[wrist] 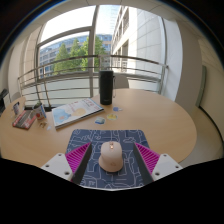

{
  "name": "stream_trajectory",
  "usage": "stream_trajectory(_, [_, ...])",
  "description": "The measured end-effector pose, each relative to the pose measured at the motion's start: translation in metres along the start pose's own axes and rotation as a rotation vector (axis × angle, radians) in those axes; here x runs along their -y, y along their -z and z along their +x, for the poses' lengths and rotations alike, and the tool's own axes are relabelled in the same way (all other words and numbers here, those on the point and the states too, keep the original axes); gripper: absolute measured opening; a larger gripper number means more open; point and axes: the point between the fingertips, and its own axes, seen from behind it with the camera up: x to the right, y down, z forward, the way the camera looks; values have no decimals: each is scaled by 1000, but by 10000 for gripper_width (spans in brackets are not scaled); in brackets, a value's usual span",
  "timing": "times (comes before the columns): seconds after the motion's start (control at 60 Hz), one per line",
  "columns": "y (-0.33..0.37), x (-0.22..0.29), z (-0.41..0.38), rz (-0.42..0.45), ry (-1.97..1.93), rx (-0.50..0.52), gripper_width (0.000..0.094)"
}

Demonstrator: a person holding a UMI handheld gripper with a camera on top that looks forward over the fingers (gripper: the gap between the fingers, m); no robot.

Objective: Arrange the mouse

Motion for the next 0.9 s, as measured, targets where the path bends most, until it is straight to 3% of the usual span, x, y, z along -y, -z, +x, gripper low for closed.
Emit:
stream_trajectory(0.2, [103,18,-8,74,33,-34,850])
stream_trajectory(0.45, [207,1,-22,101,52,-48,850])
stream_trajectory(0.9, [259,-9,-24,117,25,-67,848])
